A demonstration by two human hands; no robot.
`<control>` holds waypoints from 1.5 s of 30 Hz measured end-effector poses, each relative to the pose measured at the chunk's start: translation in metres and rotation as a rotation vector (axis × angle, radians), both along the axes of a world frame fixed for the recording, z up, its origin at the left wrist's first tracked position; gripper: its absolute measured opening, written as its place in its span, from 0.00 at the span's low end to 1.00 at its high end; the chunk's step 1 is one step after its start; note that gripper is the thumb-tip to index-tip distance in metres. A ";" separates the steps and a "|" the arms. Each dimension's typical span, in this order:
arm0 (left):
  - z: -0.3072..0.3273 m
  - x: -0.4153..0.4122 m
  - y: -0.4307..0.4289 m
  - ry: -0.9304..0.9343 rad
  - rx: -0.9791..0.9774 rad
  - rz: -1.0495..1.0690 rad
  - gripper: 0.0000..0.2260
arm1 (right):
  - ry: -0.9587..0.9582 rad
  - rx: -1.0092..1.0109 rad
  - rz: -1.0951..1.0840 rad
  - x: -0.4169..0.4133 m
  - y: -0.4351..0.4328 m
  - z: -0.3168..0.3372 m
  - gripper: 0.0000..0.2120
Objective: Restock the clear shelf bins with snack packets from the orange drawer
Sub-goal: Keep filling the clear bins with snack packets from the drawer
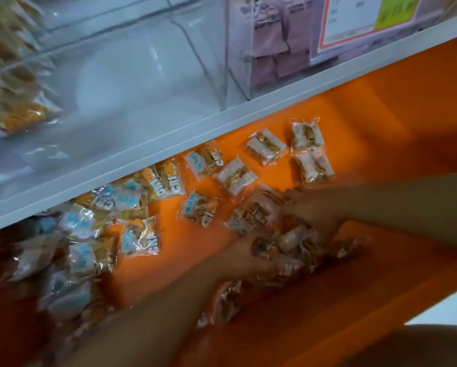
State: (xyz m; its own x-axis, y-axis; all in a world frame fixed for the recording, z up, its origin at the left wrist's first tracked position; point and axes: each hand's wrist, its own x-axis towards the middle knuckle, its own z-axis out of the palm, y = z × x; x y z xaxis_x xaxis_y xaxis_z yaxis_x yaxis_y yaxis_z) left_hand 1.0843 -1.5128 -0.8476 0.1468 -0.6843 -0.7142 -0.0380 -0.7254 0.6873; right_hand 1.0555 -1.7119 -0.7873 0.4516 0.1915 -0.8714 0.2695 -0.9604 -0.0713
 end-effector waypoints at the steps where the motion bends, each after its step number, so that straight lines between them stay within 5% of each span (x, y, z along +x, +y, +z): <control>1: 0.003 -0.003 0.001 0.023 0.015 -0.002 0.31 | -0.006 0.002 0.011 0.001 -0.001 -0.004 0.45; 6: 0.004 -0.006 0.006 0.019 0.045 -0.047 0.41 | 0.086 -0.014 0.019 -0.004 -0.001 -0.026 0.51; 8: 0.003 -0.008 0.006 0.037 0.023 -0.026 0.43 | 0.075 0.027 0.030 -0.005 0.001 -0.030 0.46; 12: 0.001 -0.011 0.007 0.015 0.016 -0.036 0.35 | 0.059 0.096 -0.039 -0.006 0.007 -0.028 0.22; 16: 0.001 -0.014 0.006 -0.062 -0.011 -0.006 0.32 | 0.040 0.130 0.018 -0.007 0.012 -0.026 0.31; 23: 0.013 0.000 0.014 -0.170 -0.048 0.034 0.26 | 0.005 0.170 0.068 -0.002 0.018 -0.024 0.15; 36: 0.129 0.023 0.068 -0.534 -0.301 0.242 0.24 | -0.581 0.229 -0.064 -0.003 0.044 0.095 0.18; 45: 0.245 0.003 0.136 -0.842 -0.536 0.236 0.22 | -1.000 0.241 0.055 -0.038 0.105 0.213 0.20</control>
State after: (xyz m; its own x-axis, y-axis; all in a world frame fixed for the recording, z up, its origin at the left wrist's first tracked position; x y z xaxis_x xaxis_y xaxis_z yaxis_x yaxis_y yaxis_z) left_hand 1.0873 -1.3769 -0.6025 0.6316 -0.7717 0.0746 -0.5542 -0.3821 0.7395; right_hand 1.0173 -1.6065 -0.5742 0.9346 0.3537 -0.0375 0.3546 -0.9348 0.0208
